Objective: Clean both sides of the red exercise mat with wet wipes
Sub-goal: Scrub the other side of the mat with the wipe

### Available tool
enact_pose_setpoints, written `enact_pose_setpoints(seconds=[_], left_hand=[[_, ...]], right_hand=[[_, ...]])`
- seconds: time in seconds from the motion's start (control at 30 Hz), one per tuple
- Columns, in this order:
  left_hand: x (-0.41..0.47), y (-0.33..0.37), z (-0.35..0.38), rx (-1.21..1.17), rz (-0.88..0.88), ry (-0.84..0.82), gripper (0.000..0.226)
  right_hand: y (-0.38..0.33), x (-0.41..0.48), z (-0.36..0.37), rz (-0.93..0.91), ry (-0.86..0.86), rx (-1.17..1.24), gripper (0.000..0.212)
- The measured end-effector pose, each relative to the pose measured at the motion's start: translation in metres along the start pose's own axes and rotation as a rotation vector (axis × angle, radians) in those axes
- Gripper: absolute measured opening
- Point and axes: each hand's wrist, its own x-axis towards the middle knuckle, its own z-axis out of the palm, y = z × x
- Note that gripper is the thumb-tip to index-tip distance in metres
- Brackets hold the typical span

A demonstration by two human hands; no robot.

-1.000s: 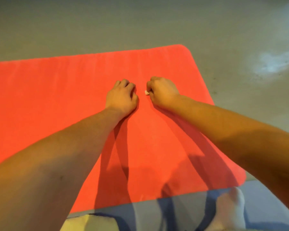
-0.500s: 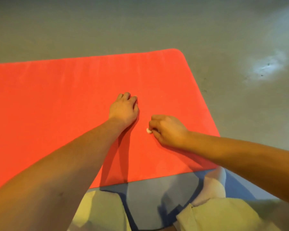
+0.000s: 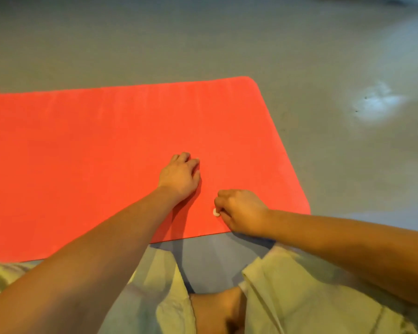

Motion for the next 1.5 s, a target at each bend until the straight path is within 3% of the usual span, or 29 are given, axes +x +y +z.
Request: enact_pose_setpoints(seconds=[0.17, 0.33, 0.67, 0.87, 1.0, 1.13, 1.27, 1.33, 1.5], left_hand=[[-0.012, 0.011, -0.012, 0.044, -0.006, -0.098, 0.050], [-0.021, 0.020, -0.022, 0.107, -0.011, -0.238, 0.086], [0.004, 0.029, -0.034, 0.110, -0.036, -0.266, 0.081], [0.016, 0.031, -0.038, 0.120, -0.052, -0.279, 0.068], [0.022, 0.033, -0.036, 0.108, -0.074, -0.283, 0.074], [0.029, 0.027, -0.035, 0.077, -0.051, -0.299, 0.101], [0.041, 0.021, -0.037, 0.127, -0.007, -0.375, 0.125], [0.047, 0.022, -0.036, 0.185, 0.003, -0.380, 0.119], [0.064, 0.024, -0.032, 0.145, -0.024, -0.296, 0.053]], right_hand=[[-0.001, -0.007, -0.001, 0.021, -0.046, 0.034, 0.013], [0.012, 0.027, -0.008, 0.179, 0.072, 0.039, 0.014], [0.003, -0.015, 0.003, -0.092, -0.069, 0.053, 0.013], [0.044, 0.045, -0.014, 0.222, 0.063, 0.012, 0.013], [0.030, 0.029, -0.014, 0.156, -0.002, 0.008, 0.012], [0.013, -0.017, -0.014, -0.016, -0.148, 0.071, 0.013], [0.022, -0.014, -0.013, -0.024, -0.146, 0.095, 0.011], [0.035, 0.007, -0.011, 0.006, -0.066, 0.064, 0.010], [0.068, 0.060, -0.017, 0.176, 0.114, 0.024, 0.015]])
